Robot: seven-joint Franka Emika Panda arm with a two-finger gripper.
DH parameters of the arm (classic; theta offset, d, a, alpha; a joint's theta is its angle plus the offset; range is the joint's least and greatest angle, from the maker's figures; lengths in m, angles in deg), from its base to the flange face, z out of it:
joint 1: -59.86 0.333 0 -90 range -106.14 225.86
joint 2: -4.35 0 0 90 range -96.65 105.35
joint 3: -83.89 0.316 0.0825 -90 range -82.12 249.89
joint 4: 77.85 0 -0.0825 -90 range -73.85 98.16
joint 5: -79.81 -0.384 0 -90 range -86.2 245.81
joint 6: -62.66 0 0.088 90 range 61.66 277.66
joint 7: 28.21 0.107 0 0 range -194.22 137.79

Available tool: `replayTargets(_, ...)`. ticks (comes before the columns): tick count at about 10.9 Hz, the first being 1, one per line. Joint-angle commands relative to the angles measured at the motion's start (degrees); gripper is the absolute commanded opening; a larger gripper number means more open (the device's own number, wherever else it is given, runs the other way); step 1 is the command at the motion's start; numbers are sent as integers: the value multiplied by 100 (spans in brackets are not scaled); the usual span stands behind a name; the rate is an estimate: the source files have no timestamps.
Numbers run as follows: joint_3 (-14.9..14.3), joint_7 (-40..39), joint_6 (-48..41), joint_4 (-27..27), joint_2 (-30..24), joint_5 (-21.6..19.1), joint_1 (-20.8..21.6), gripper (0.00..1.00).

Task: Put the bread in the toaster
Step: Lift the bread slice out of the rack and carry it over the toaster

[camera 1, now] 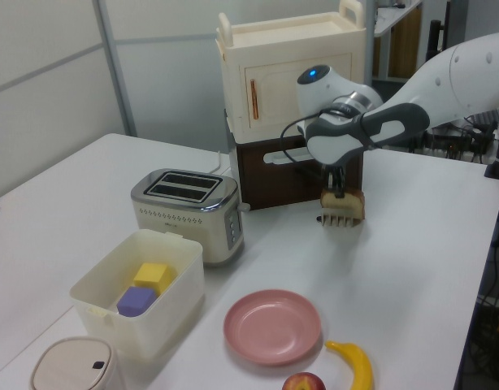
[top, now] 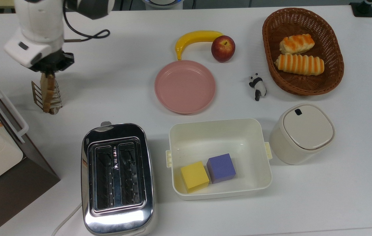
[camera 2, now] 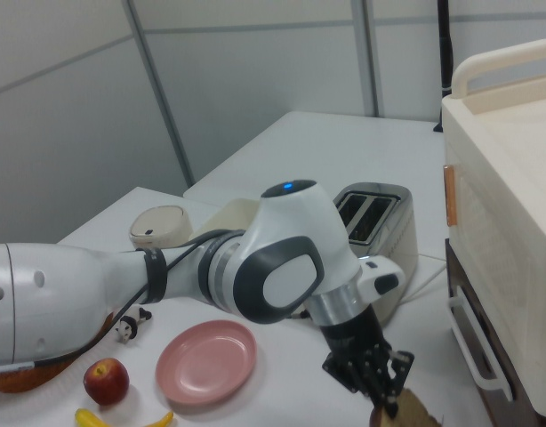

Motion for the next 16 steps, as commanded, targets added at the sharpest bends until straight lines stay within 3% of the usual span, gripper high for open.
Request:
replayTargets(1,4,-104,-170,-583,-73,-270,41,0)
replayTargets(6,66,36,-425,-1375,-108,-1483,664,0)
replayTargets(8,66,475,-372,-1821,-108,-1651,805,0)
replayTargets(12,66,547,-276,-2570,-144,-1722,938,0)
replayTargets(14,83,608,520,-2536,-126,-2255,1104,0)
replayTargets(16,92,888,1207,-2387,-47,-2417,1323,0)
